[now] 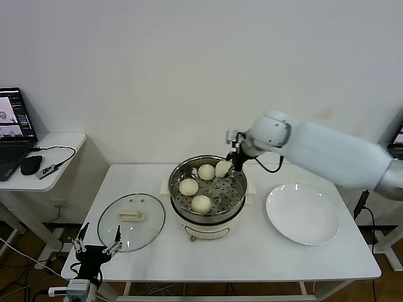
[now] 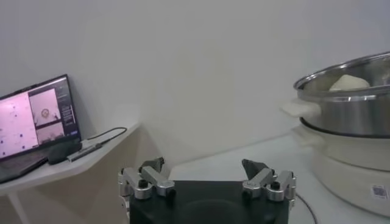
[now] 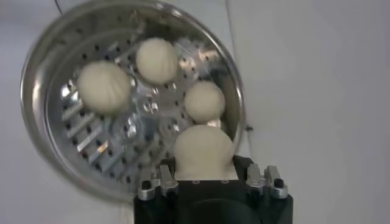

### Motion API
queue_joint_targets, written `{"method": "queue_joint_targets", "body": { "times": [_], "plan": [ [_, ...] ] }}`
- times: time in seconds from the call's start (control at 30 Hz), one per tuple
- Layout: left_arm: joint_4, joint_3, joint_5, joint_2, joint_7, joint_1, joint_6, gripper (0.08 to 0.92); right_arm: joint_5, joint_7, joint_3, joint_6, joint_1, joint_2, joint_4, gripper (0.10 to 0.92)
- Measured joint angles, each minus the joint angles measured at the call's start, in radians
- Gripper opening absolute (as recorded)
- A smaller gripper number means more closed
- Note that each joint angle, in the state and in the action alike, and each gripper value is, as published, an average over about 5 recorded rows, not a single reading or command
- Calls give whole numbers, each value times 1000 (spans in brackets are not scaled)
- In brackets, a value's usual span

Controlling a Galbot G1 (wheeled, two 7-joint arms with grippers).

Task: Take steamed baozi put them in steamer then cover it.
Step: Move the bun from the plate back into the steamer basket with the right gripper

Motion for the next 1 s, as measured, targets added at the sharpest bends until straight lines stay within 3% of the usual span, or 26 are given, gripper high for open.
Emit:
{"method": "queue_joint_targets", "body": {
  "times": [1.0],
  "plan": [
    [20,7,7,-4,0,-15,1,823,-78,23,-6,-55,-103,73,-64,611]
  ]
}}
